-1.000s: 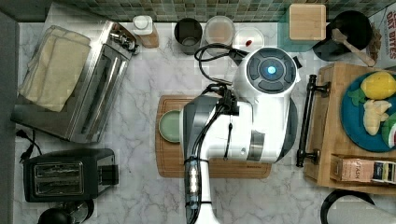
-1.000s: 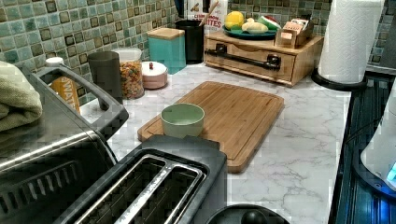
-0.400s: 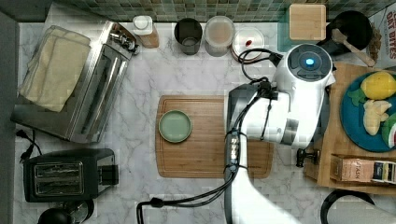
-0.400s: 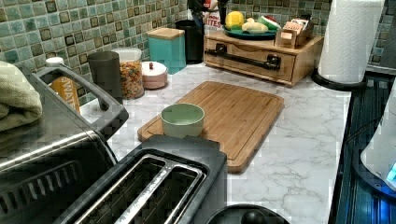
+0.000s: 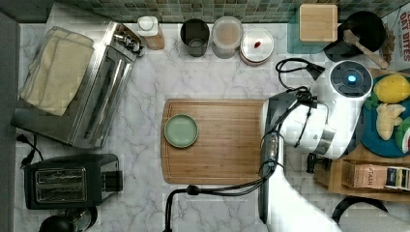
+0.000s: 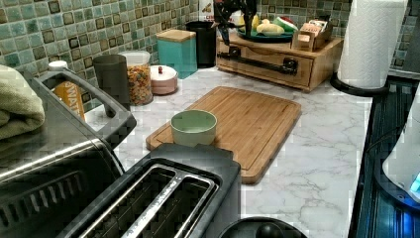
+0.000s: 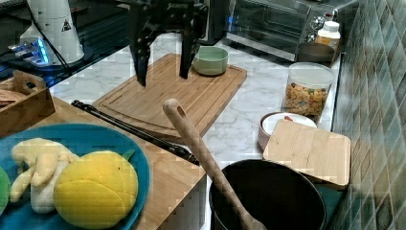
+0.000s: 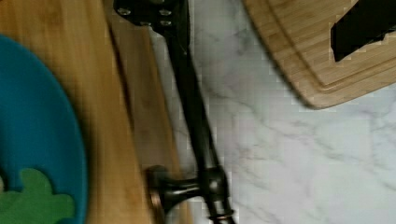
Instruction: Open the drawer.
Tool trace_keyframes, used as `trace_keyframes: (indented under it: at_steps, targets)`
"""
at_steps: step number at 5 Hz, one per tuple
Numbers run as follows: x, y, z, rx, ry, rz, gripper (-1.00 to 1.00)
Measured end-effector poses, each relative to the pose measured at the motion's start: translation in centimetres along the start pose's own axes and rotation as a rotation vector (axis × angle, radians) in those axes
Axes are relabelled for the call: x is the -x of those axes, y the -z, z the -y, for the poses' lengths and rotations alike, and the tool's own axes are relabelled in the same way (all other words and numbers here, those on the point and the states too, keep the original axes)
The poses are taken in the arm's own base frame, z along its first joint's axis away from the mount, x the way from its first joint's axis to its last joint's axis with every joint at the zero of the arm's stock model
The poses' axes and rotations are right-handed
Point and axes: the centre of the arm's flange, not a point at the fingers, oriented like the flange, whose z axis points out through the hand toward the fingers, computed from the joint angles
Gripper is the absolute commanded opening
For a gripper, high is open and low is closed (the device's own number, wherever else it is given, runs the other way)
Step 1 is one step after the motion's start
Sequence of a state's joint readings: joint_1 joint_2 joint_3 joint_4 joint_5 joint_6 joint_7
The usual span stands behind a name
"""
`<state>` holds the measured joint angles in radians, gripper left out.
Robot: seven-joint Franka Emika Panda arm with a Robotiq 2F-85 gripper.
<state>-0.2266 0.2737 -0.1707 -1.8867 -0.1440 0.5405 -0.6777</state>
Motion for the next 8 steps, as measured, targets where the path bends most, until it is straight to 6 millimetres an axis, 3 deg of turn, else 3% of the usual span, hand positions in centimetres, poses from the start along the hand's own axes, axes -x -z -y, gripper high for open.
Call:
trace_keyframes:
  at_steps: [1,2,6,8]
  targets:
    - [0.1,-1.0,-2.0,0.004,0.029,0.003,1.00]
    - [0.2,-1.6,-2.7,0.001,0.050,-0.011,1.00]
    - [0.3,-2.4,0.6,0.073,0.170,-0.061,1.00]
    - [0.2,-3.1,-1.0,0.106,0.174,-0.081,1.00]
